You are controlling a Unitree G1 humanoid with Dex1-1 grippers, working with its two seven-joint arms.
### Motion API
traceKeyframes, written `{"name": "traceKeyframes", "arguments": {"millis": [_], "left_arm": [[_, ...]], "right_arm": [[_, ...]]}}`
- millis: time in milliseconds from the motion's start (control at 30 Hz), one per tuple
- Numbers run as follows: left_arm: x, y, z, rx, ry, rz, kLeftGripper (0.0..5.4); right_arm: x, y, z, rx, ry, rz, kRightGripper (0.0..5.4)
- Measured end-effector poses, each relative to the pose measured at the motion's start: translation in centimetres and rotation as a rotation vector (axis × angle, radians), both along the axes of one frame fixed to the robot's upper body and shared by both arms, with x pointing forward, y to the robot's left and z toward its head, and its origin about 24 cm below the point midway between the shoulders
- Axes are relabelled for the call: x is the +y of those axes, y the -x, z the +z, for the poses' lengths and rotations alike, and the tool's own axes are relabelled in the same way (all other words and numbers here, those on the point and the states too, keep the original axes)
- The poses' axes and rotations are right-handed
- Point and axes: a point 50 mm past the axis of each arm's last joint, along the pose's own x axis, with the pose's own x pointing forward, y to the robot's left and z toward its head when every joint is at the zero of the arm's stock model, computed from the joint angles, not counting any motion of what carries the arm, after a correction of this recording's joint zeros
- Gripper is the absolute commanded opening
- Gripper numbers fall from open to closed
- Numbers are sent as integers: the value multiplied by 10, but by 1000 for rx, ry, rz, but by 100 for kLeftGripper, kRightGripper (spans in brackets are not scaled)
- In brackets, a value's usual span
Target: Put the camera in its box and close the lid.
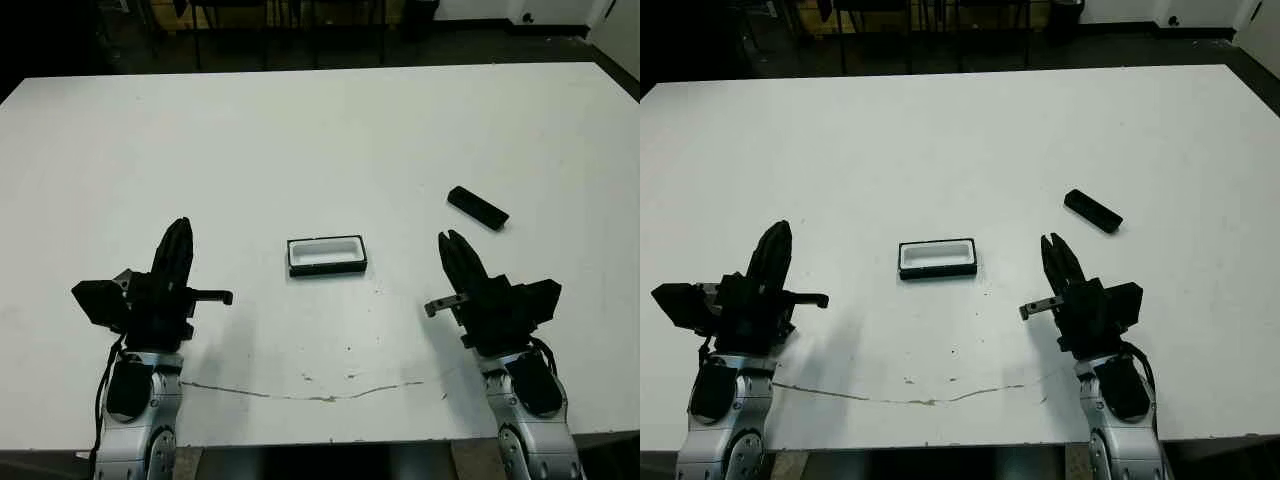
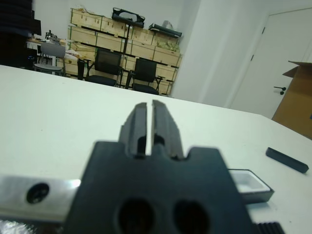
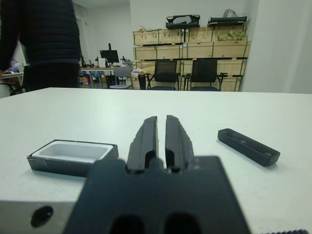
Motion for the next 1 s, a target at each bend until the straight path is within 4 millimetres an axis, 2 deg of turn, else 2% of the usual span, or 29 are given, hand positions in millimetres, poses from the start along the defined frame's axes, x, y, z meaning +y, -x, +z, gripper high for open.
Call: {"name": "traceKeyframes", "arguments": {"millis": [333, 467, 600, 733, 867, 1000], "left_arm": [[0, 0, 0, 2, 2, -4, 2], [0, 0, 1, 1, 2, -6, 2], [0, 0, 0, 2, 0, -6, 2], [0, 0, 0, 1, 0, -5, 2], [0, 0, 0, 5, 0, 0, 0], [0, 1, -1, 7, -3, 1, 0]], "right_arm": [[0, 0, 1, -2, 8, 8, 0], [-5, -4, 7, -13, 24, 25, 0], [-31, -17, 35, -63, 92, 28, 0], [-62, -39, 73, -108, 202, 20, 0], [-89, -64, 110, -116, 328, -16, 46], [-107, -85, 128, -19, 388, 23, 111]]}}
